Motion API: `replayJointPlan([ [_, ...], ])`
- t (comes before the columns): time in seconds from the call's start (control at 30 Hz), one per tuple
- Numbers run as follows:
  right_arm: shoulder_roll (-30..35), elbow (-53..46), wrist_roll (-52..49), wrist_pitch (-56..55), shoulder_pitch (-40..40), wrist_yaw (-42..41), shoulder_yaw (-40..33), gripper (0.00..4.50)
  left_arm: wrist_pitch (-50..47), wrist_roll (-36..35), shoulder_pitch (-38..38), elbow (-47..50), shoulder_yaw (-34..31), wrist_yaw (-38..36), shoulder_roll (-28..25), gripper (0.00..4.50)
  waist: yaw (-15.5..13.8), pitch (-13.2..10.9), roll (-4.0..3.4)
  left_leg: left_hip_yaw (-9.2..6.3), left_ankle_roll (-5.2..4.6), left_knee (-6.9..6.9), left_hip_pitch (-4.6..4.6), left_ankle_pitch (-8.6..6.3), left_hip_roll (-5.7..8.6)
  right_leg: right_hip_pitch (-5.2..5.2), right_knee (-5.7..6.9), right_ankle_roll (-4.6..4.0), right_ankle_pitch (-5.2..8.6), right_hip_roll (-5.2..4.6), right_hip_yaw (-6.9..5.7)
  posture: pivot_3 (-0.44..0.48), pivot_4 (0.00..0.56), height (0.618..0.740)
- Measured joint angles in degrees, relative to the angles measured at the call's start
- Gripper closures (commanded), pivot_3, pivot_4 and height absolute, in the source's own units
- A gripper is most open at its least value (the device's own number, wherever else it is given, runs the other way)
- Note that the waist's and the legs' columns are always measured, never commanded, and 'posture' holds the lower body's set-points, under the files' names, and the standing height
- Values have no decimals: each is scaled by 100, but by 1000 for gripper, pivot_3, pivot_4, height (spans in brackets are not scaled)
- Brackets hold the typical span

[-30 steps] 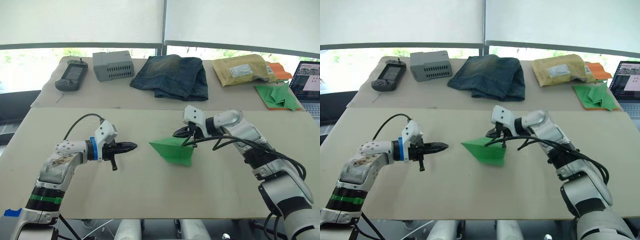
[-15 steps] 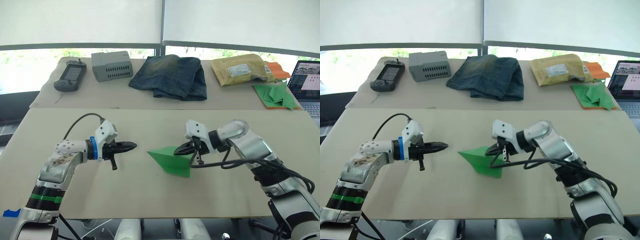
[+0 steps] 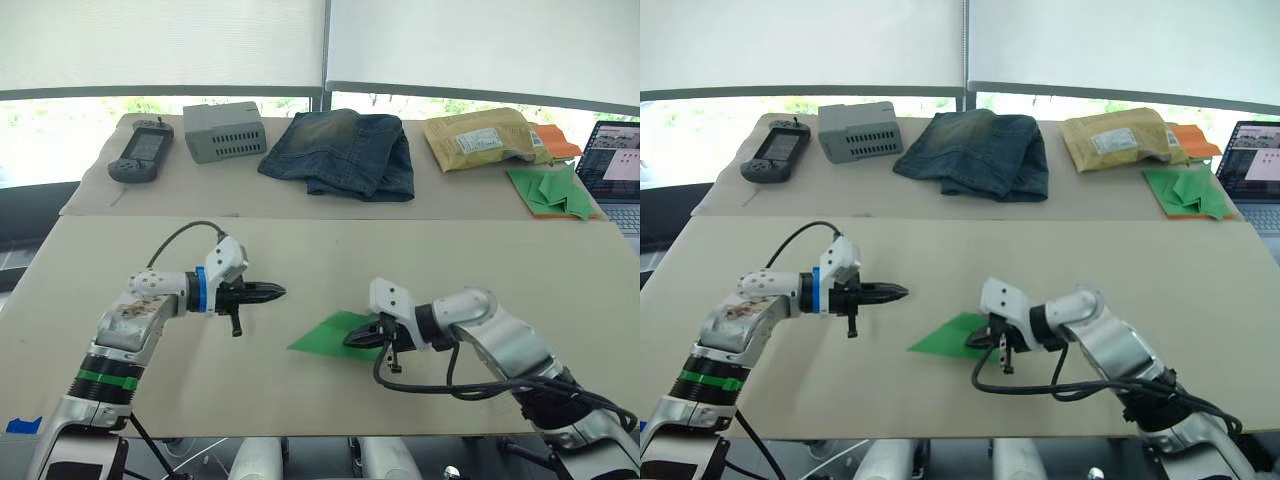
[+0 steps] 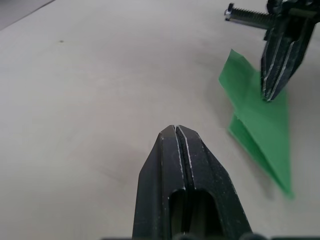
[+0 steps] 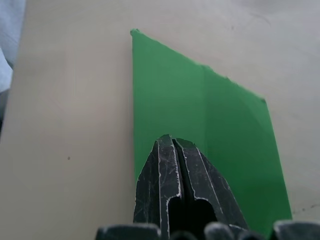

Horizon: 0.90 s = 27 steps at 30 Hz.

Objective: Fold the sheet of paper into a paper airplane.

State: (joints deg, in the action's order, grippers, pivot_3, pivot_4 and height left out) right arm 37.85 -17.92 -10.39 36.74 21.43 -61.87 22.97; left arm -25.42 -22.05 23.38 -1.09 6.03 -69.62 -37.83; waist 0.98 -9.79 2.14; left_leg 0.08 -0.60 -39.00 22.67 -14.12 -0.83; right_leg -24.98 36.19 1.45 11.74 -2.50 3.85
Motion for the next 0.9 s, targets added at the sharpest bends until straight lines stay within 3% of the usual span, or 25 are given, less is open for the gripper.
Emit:
replayJointPlan([
  [0.23, 22, -65, 61, -222, -189, 230, -24, 4453, -202, -185, -67, 466, 447, -356, 122, 4500, -1, 0, 0, 0, 0, 0, -5, 0, 0, 6, 0, 23, 14, 2, 1, 0, 150, 728],
  [0.7, 94, -398, -6, 3, -460, 607, -228, 4453, 924, 1027, -36, -115, 1519, -8, 738, 4500, -29, 1, 1, -1, 0, -7, -6, 0, 1, 13, -2, 24, 13, 2, 3, 0, 150, 728],
  [0.9, 35, -580, -414, 233, -763, 924, -1034, 4453, 1146, 1143, -7, -184, 1556, 10, 744, 4500, -35, 1, 1, -3, 0, -8, -18, 0, 1, 28, -5, 33, 17, 2, 3, 0, 150, 728],
])
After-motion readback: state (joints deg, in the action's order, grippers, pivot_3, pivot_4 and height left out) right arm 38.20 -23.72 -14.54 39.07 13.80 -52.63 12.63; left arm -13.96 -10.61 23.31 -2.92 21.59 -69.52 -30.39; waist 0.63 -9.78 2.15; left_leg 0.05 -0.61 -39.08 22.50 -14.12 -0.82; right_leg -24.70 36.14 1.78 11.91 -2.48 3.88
